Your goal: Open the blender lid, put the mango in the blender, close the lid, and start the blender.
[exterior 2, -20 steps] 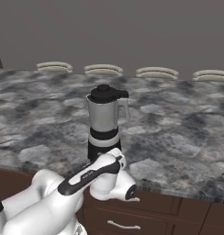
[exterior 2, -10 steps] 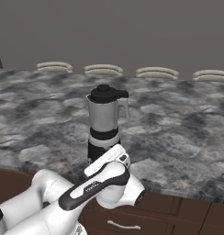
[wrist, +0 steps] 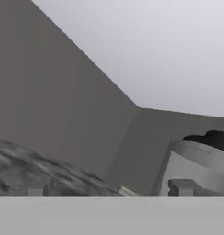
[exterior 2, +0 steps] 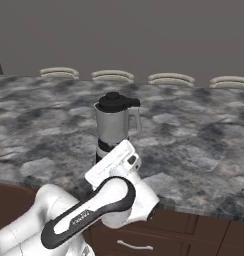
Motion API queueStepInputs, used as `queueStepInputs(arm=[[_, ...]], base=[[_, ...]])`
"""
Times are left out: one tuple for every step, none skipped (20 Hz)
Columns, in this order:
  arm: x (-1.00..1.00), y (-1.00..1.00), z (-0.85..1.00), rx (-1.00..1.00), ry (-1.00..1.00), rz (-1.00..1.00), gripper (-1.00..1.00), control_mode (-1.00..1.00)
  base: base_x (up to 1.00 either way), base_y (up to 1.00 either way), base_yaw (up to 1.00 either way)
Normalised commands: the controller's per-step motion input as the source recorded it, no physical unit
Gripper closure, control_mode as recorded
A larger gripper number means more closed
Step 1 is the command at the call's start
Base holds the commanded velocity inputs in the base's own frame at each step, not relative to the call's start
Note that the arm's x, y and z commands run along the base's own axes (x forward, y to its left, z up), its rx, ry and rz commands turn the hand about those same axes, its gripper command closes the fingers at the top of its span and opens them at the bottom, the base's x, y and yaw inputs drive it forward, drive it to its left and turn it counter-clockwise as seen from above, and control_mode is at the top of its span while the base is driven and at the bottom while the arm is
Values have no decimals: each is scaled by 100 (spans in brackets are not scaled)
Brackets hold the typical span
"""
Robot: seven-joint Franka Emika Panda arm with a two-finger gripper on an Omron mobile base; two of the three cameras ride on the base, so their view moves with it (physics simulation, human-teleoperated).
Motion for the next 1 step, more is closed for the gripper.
queueStepInputs(arm=[[-44,0,69,0,-14,-1,-100,-100]], base=[[0,0,0]])
